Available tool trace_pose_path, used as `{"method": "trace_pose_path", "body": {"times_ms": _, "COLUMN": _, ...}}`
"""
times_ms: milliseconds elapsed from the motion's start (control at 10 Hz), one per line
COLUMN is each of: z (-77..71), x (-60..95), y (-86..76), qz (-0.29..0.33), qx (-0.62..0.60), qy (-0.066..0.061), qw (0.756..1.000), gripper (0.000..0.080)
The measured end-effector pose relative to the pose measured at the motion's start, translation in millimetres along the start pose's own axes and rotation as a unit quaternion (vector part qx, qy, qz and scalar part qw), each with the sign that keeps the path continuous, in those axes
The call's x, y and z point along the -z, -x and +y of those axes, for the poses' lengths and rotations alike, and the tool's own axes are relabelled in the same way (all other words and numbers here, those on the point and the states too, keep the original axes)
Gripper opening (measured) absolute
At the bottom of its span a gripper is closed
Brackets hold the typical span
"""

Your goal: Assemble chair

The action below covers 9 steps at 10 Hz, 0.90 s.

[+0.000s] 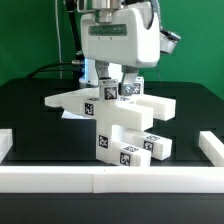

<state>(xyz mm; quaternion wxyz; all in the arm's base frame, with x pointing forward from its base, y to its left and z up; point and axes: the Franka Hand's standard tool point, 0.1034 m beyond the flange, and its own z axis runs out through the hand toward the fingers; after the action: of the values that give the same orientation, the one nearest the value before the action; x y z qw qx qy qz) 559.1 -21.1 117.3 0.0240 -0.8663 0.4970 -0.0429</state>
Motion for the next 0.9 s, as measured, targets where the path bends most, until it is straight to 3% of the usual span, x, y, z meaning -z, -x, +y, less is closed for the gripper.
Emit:
{"method": "trace_pose_path", "body": {"times_ms": 300, "z": -0.1, "x": 0.0, "y": -0.2, "qz": 0.000, "qx": 0.132, "qy": 0.000, "qw": 0.991, "gripper": 0.0649}}
{"method": "trace_pose_path", "body": {"times_ms": 900, "z": 3.6, "x": -0.2, "y": -4.9, "qz": 0.001, "qx": 0.356, "qy": 0.001, "qw": 0.935, "gripper": 0.0649}}
